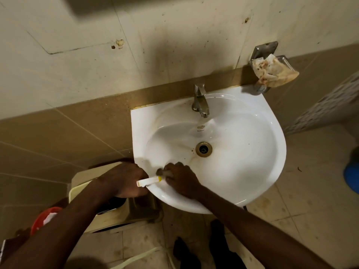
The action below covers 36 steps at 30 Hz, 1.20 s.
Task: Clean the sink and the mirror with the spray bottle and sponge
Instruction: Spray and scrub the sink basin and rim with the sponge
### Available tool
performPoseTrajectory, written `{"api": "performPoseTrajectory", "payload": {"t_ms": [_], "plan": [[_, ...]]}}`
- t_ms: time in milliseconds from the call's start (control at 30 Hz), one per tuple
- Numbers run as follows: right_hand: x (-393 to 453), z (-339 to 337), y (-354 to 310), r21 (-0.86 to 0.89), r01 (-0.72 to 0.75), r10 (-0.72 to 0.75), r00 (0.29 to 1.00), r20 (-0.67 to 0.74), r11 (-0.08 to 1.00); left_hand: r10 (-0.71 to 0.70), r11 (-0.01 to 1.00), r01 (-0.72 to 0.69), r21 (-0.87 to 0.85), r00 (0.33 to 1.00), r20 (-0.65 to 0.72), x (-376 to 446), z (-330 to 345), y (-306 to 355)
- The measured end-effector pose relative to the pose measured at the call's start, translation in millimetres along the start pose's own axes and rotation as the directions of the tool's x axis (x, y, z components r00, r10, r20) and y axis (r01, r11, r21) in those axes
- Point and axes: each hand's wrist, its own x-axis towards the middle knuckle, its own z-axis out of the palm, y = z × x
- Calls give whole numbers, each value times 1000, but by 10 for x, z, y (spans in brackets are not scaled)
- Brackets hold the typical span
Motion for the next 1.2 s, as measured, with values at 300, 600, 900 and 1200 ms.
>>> {"api": "performPoseTrajectory", "payload": {"t_ms": [300,600,900,1200], "plan": [[83,-189,514,-150,-280,277,960,-39,948,-29,982,38,185,998,-52,125,-185,157],[-317,-226,200,12,72,-73,985,155,997,-50,985,56,164,998,-44,68,-226,239],[-653,-359,105,72,494,-500,857,129,866,-29,998,36,49,991,-130,-133,-125,104],[-219,-184,-28,-46,152,-148,986,82,987,-48,990,48,132,999,0,10,-255,255]]}}
